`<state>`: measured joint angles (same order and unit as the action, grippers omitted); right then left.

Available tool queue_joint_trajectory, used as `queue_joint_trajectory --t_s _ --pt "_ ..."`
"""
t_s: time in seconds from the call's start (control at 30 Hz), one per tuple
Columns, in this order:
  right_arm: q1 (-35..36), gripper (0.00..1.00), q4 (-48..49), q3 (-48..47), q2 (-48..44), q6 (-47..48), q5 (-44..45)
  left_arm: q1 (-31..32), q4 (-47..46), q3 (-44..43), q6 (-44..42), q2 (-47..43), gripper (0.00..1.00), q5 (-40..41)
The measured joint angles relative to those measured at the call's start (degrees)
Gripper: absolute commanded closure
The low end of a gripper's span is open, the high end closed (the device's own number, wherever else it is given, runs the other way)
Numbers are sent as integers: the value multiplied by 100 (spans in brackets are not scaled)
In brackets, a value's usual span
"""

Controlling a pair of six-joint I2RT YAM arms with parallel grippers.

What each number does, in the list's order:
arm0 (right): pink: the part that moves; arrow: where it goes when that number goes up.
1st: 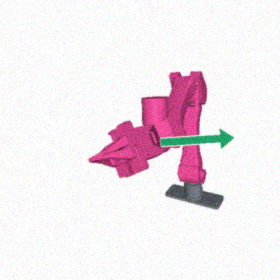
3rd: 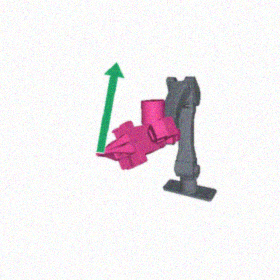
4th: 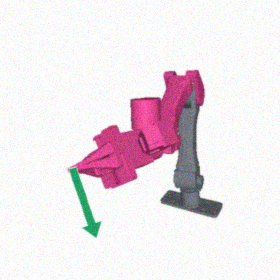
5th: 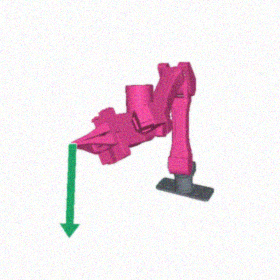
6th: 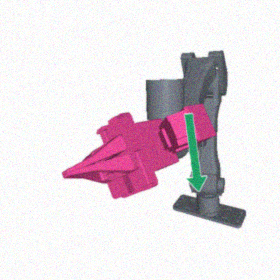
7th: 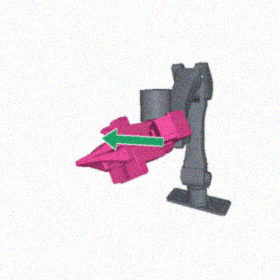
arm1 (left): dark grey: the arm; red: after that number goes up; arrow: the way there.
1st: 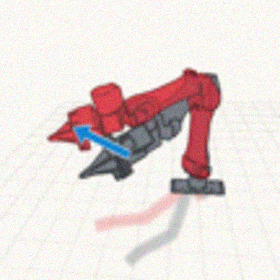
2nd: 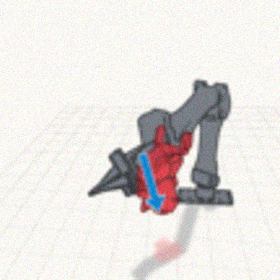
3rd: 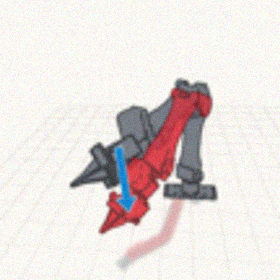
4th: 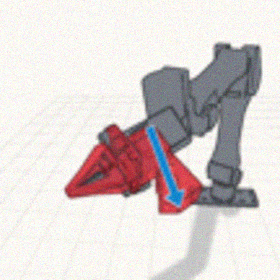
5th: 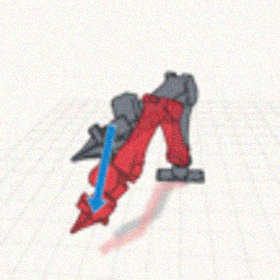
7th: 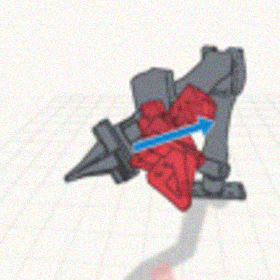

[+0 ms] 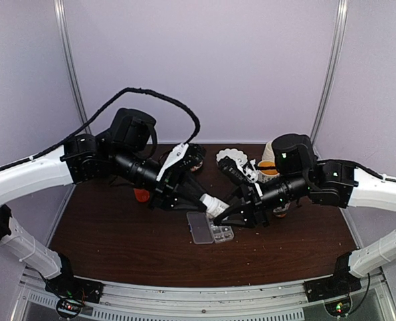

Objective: Sort the pills into containers
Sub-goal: Screw the lid of the pill bottle onto the pill bottle.

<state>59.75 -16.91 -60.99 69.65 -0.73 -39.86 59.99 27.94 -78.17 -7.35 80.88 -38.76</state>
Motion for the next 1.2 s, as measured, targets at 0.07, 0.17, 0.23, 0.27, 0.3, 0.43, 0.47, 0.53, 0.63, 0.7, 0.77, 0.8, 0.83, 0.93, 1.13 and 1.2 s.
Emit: queue_joint_trajectory --t_s 0.07,0.17,0.23,0.27,0.3,0.43,0.47,0.53,0.63,0.7,0.77,0.8,0.83,0.93,1.13,1.2 --pt "-26 100 129 44 0 -243 -280 22 24 0 -933 -33 100 -81" --pt "-81 100 457 175 0 -586 -636 50 76 2 -2234 -81 100 -90" --pt "-125 100 697 291 0 -824 -826 72 116 4 -3036 -98 100 -39" --pt "-142 100 813 348 0 -935 -907 83 140 4 -3475 -103 100 2" --pt "-168 100 909 398 2 -1049 -973 90 166 4 -3838 -107 100 42" --pt "-251 100 1305 588 42 -1585 -1215 164 289 7 -5604 -138 100 358" --pt "-269 100 1401 629 61 -1703 -1257 205 341 7 -6096 -164 100 516" --pt "-291 100 1598 708 105 -1921 -1329 284 393 20 -6819 -223 100 807" --pt "-302 100 1930 833 153 -2225 -1375 433 271 197 -7838 -400 100 1287" --pt "-306 100 2186 933 175 -2426 -1408 586 -111 560 -8426 -643 100 1703" --pt "-304 100 2439 1023 212 -2625 -1460 737 -483 901 -8937 -868 100 2096" --pt "-306 100 2529 1051 232 -2697 -1475 807 -671 1051 -9162 -951 96 2295" --pt "-317 100 2627 1086 251 -2791 -1488 890 -907 1244 -9423 -1051 92 2509" --pt "-348 100 2776 1134 304 -2929 -1528 1078 -1687 1832 -10061 -1314 60 3099" --pt "-439 100 2859 1117 264 -2916 -1541 1132 -2028 2264 -10087 -1493 3 3501" --pt "-466 100 2702 1049 221 -2791 -1519 1113 -2013 2312 -9722 -1552 3 3528"
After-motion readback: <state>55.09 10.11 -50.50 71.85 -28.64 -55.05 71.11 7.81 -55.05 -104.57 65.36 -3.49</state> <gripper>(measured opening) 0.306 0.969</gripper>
